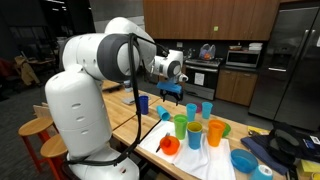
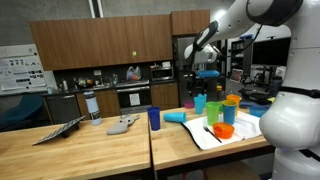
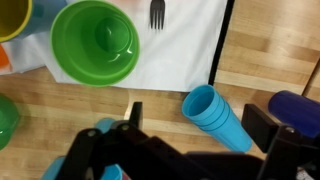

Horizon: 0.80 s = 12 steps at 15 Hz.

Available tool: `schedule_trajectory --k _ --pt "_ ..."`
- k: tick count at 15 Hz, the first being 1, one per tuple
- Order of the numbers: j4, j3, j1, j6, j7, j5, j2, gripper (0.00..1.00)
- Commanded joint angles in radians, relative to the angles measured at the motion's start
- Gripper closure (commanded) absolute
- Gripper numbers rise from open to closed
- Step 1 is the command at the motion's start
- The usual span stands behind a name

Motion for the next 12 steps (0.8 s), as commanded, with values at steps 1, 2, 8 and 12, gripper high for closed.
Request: schedule_trajectory --k 1,2,8,12 --pt "-0.009 -0.006 -0.015 0.009 -0.018 0.06 0.017 0.0" --pt "-0.014 -0.005 -0.016 0.015 -0.006 0.088 0.026 0.0" --pt "-0.025 0.01 -0.017 0.073 0.015 0.234 0.078 0.0" --pt "-0.019 0.024 -0.01 0.102 0.035 0.261 0.103 0.0"
